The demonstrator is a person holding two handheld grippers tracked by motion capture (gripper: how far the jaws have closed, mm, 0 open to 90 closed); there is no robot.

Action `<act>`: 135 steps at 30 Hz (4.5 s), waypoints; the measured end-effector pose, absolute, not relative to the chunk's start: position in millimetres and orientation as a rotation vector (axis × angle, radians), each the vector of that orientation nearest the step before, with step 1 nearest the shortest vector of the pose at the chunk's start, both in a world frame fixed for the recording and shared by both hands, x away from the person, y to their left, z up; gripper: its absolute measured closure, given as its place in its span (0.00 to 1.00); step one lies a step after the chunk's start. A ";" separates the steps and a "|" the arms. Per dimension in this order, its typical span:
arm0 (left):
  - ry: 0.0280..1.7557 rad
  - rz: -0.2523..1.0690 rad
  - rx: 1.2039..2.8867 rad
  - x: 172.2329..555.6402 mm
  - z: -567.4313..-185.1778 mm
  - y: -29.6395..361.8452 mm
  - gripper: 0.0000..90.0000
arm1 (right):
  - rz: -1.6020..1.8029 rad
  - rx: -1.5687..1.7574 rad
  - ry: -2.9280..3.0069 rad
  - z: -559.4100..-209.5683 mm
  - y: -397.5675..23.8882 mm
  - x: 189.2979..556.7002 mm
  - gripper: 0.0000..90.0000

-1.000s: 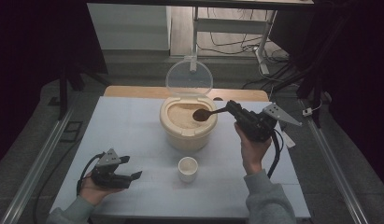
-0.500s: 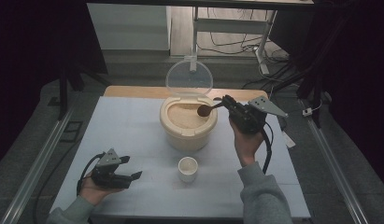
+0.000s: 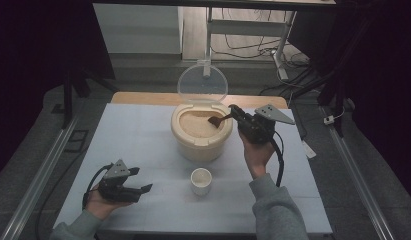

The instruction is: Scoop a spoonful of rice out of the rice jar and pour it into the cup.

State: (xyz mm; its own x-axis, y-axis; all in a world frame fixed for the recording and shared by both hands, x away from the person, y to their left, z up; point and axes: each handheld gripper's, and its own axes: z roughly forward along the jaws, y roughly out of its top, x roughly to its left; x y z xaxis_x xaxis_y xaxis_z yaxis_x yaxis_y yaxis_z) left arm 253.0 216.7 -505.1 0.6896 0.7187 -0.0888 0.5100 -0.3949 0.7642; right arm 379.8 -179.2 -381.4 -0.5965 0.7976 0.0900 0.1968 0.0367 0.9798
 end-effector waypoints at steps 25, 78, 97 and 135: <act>0.935 0.324 2.096 254.0 -506.9 214.5 0.24 | 1.868 1.383 1.755 -413.0 -188.4 402.0 0.92; 0.925 0.337 2.120 253.6 -508.0 212.7 0.24 | 2.159 1.748 1.587 -419.3 -213.1 402.7 0.93; 0.924 0.340 2.125 253.7 -508.3 212.5 0.24 | 2.230 1.863 1.528 -415.7 -225.4 402.9 0.93; 0.918 0.343 2.147 254.8 -510.7 211.1 0.24 | 2.289 1.892 1.529 -410.2 -239.8 392.1 0.93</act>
State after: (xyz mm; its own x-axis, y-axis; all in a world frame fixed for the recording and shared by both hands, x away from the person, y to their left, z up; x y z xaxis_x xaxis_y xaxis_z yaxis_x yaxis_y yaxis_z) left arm 254.8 211.1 -510.7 0.7050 0.7076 -0.0481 0.5028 -0.4508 0.7376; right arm 392.1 -239.8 -410.2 -0.3448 0.3781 0.8592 0.6489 -0.5653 0.5092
